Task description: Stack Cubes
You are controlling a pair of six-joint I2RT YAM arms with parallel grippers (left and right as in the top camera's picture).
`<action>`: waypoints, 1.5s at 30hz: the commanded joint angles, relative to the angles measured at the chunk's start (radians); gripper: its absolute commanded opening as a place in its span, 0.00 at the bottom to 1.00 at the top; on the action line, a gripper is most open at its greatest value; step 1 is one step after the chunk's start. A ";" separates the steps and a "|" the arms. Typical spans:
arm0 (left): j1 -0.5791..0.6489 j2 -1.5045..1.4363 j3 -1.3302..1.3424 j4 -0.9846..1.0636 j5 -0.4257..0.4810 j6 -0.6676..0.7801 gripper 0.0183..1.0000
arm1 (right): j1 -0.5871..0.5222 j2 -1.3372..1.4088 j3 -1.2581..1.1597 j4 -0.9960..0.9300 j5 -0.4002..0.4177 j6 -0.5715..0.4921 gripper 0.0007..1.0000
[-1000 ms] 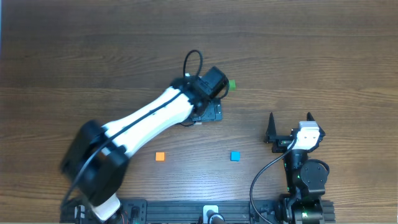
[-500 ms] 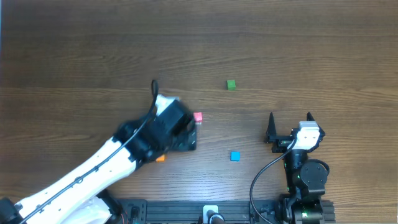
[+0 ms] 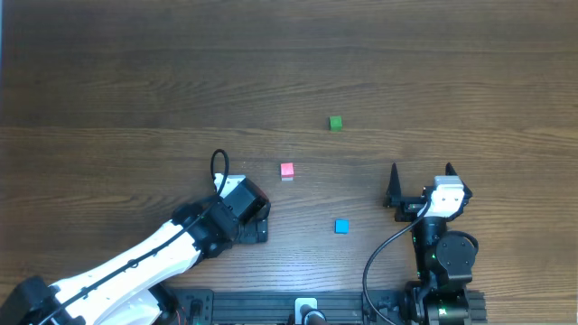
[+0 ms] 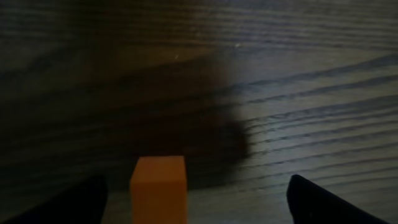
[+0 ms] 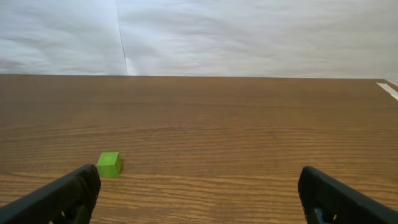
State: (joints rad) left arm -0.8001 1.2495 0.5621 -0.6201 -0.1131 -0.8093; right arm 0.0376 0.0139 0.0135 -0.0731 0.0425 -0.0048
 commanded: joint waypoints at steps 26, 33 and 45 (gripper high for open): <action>0.000 0.105 -0.014 -0.004 -0.012 -0.089 0.35 | -0.006 -0.009 -0.008 0.002 -0.008 -0.004 0.99; 0.000 0.105 -0.014 -0.003 -0.012 -0.089 0.24 | -0.006 -0.009 -0.008 0.002 -0.008 -0.004 0.99; 0.000 0.113 0.144 -0.092 -0.029 -0.085 0.04 | -0.006 -0.009 -0.008 0.002 -0.008 -0.004 0.99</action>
State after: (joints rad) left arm -0.8001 1.3525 0.5934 -0.6834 -0.1135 -0.8909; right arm 0.0376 0.0139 0.0135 -0.0734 0.0422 -0.0044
